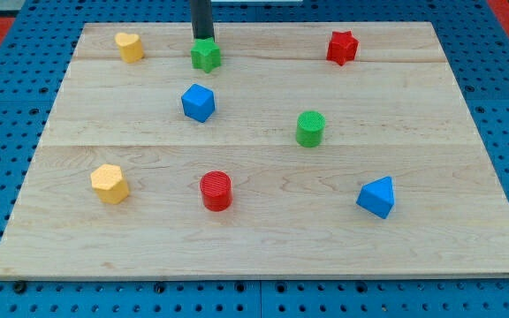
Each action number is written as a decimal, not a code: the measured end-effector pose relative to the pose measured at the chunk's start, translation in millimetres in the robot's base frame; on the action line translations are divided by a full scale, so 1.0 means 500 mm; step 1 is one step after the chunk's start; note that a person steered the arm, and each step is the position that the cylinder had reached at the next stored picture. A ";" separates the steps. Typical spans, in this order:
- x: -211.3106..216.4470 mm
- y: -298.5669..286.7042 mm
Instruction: Push the yellow heart above the green star
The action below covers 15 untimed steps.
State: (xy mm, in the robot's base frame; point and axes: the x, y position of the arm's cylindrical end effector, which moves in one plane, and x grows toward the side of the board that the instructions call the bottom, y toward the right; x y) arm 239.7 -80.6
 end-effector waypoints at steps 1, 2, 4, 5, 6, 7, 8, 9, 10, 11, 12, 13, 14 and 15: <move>0.044 0.000; 0.077 0.000; -0.050 -0.014; -0.055 -0.014; -0.073 -0.057; -0.095 -0.163; -0.095 -0.180; -0.096 -0.228; -0.096 -0.303; -0.092 -0.310; -0.031 -0.364; -0.017 -0.378; -0.003 -0.377; 0.018 -0.373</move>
State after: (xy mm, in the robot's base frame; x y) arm 248.9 -266.8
